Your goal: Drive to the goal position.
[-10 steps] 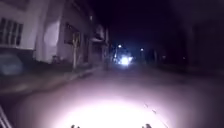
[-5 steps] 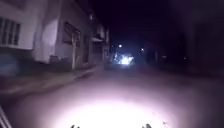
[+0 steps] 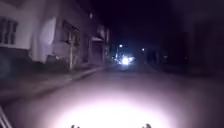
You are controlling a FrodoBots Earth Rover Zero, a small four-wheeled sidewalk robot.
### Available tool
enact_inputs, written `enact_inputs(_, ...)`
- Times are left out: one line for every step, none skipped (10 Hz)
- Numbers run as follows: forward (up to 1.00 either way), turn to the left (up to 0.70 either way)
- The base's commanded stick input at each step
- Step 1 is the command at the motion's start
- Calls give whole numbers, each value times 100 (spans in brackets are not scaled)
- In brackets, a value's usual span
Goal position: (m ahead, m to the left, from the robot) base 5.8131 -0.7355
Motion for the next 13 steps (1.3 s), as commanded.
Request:
enact_inputs(50, 0)
enact_inputs(50, 0)
enact_inputs(50, 0)
enact_inputs(50, 0)
enact_inputs(50, 0)
enact_inputs(50, 0)
enact_inputs(50, -4)
enact_inputs(50, -11)
enact_inputs(50, -18)
enact_inputs(50, -25)
enact_inputs(50, -31)
enact_inputs(50, -38)
enact_inputs(50, -45)
